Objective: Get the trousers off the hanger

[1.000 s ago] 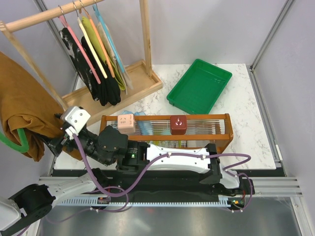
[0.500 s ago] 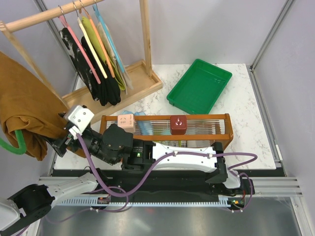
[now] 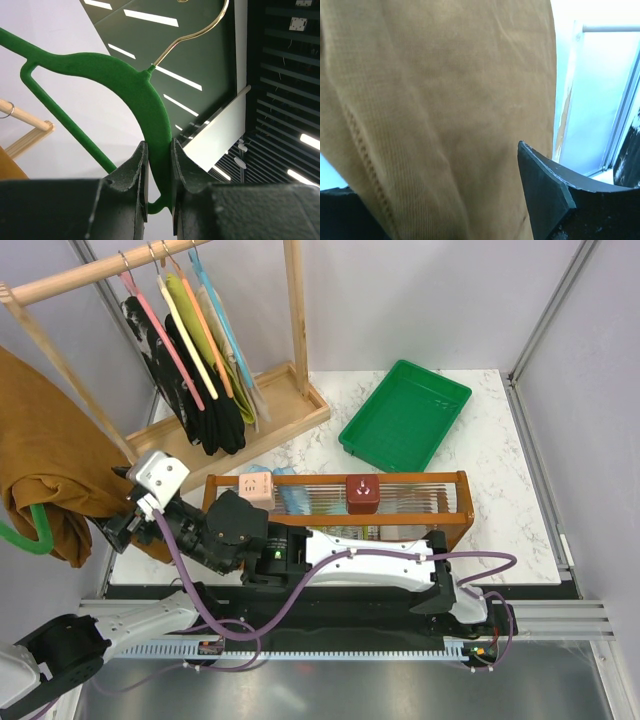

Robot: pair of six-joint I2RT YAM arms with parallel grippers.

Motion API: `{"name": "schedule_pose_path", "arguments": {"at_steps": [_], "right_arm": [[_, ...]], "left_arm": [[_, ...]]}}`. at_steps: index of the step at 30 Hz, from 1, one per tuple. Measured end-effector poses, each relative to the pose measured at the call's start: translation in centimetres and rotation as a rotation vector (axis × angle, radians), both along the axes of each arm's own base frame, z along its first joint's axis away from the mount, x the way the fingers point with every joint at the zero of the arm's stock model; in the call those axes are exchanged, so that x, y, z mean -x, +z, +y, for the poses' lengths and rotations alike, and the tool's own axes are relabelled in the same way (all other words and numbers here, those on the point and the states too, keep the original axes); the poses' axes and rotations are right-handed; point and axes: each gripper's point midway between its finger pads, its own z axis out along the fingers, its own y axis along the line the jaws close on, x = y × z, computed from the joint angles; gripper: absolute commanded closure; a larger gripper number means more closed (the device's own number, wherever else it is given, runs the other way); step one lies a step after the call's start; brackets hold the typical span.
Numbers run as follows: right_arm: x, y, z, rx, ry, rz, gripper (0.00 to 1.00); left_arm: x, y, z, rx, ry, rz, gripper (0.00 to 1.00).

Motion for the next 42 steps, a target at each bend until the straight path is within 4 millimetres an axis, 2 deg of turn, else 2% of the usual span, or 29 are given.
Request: {"name": "schedule_pose_path", "arguments": {"at_steps": [2, 5, 6, 7, 8, 10, 11, 12, 19, 23, 26, 28, 30, 31, 34, 42], "right_arm": [[-0.2, 0.1, 0.2, -0.013, -0.009, 0.000, 0.30], [-0.5, 0.3, 0.5, -0.032, -0.027, -0.002, 0.40], [-0.7, 0.2, 0.7, -0.035, -0.036, -0.004, 0.54], [-0.8, 0.0, 0.8, -0.036, -0.042, -0.006, 0.63], [-0.9, -0.1, 0.9, -0.041, -0.051, -0.002, 0.77], [-1.3, -0.2, 0.9, -0.038, -0.069, -0.010, 0.86], [-1.5, -0.3, 0.9, -0.037, -0.078, -0.009, 0.95], [-1.7, -0.3, 0.8, -0.037, -0.089, -0.006, 0.99], [-2.2, -0.3, 0.4, -0.030, -0.117, 0.001, 1.00], [-2.3, -0.2, 0.1, -0.015, -0.122, -0.006, 0.80], [-2.5, 0.6, -0.8, -0.008, -0.128, -0.012, 0.70], [-2.5, 1.7, -1.8, -0.020, -0.129, -0.014, 0.71], [-2.4, 3.0, -2.7, -0.046, -0.127, -0.014, 0.96], [-2.4, 3.6, -3.1, -0.059, -0.128, -0.014, 1.00], [-2.3, 4.9, -4.0, -0.093, -0.131, -0.009, 1.00], [-2.7, 6.5, -4.8, -0.158, -0.154, 0.015, 1.00]], "left_arm": [[0.0, 0.0, 0.0, 0.000, -0.001, 0.000, 0.98], [0.0, -0.1, 0.0, -0.001, -0.002, 0.001, 0.98], [-0.1, -0.1, -0.1, -0.003, -0.001, 0.003, 0.98], [-0.1, -0.2, -0.1, -0.005, -0.001, 0.005, 0.98], [-0.2, -0.3, -0.2, -0.008, -0.002, 0.008, 0.98], [-0.3, -0.6, -0.3, -0.016, -0.003, 0.016, 0.98], [-0.4, -0.8, -0.4, -0.022, -0.005, 0.022, 0.98], [-0.4, -0.9, -0.4, -0.025, -0.005, 0.026, 0.98], [0.0, -1.7, -0.1, -0.030, -0.025, 0.031, 0.98], [0.5, -2.3, -0.1, -0.033, -0.061, 0.033, 0.98], [0.5, -2.7, -0.1, -0.041, -0.075, 0.040, 0.98], [0.4, -2.8, -0.2, -0.045, -0.078, 0.046, 0.98], [0.4, -3.0, -0.2, -0.050, -0.079, 0.052, 0.98], [0.4, -3.0, -0.2, -0.050, -0.081, 0.054, 0.98], [0.6, -2.8, -0.3, -0.044, -0.100, 0.046, 0.98], [0.5, -2.8, -0.5, -0.042, -0.130, 0.048, 0.98]]}}
